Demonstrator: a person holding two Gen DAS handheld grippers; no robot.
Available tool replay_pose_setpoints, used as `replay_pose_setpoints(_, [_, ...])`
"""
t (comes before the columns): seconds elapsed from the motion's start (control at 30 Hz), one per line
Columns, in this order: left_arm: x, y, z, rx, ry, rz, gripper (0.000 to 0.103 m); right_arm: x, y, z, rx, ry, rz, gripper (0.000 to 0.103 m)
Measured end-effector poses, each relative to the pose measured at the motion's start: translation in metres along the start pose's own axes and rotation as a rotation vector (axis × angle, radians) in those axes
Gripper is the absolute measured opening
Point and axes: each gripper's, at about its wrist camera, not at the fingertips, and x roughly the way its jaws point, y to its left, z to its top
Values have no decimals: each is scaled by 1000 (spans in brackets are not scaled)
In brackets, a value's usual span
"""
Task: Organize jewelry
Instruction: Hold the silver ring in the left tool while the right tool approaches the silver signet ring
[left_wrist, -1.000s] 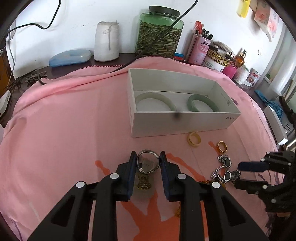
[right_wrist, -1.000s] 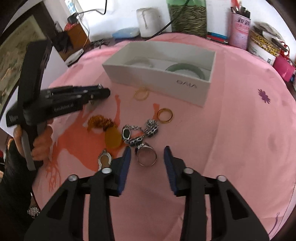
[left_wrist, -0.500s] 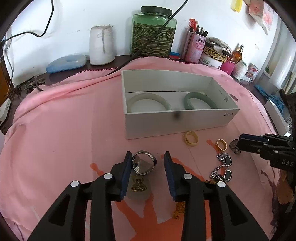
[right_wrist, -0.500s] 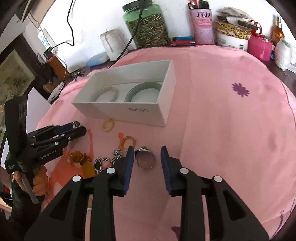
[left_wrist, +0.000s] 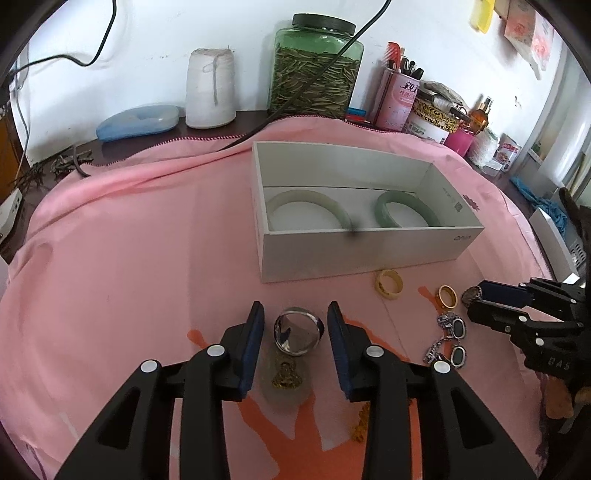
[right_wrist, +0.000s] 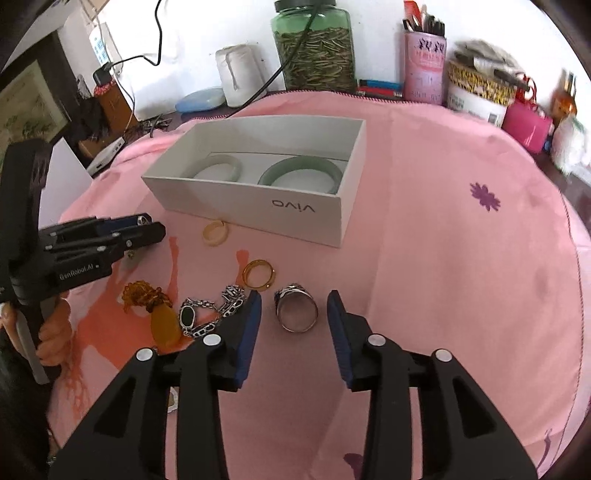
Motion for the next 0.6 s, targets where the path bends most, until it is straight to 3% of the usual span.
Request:
replay_pose_setpoints(0.03, [1,-1,0,7,-4,10,32,0,1,0,-6,-4,-8,25])
replay_pose_setpoints(0.07, [1,-2,0,11,-7,16,28,1,2,-1,-15,-4,-13,23])
replay_pose_setpoints(0.37, [-13,-11,-2,34,-57,0,25,-14,-9,4,49,-58,34,23])
replay_pose_setpoints(0.6, [-8,-16,-4,55,-36,9,25,-12,-6,4,40,-45,23,23])
